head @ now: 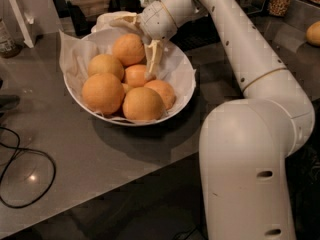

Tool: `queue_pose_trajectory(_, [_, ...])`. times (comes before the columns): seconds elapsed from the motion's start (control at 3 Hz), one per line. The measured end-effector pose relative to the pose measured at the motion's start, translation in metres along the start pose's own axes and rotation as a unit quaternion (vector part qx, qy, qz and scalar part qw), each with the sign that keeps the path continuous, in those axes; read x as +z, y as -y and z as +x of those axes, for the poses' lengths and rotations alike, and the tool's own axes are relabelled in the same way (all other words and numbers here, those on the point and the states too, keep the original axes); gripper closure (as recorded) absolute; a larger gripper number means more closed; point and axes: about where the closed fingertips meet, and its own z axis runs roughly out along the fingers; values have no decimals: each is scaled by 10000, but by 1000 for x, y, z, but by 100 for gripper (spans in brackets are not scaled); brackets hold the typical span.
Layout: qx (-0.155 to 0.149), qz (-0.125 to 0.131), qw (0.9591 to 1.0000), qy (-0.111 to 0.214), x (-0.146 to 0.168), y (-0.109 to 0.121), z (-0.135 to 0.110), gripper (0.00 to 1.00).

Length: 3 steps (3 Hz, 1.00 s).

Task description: Pick orange from white bowl

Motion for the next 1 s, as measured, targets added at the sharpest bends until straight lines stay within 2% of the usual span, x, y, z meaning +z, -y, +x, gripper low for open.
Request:
queue_pose_trajectory(0.33, [-94, -67, 9999, -21, 5, 8, -2, 21])
queue_pose_trajectory(0.67, [-256, -40, 9996, -111, 3, 14, -7, 44])
queue_pose_trajectory(1.0, [-407, 106, 9989, -194, -10, 15, -14, 67])
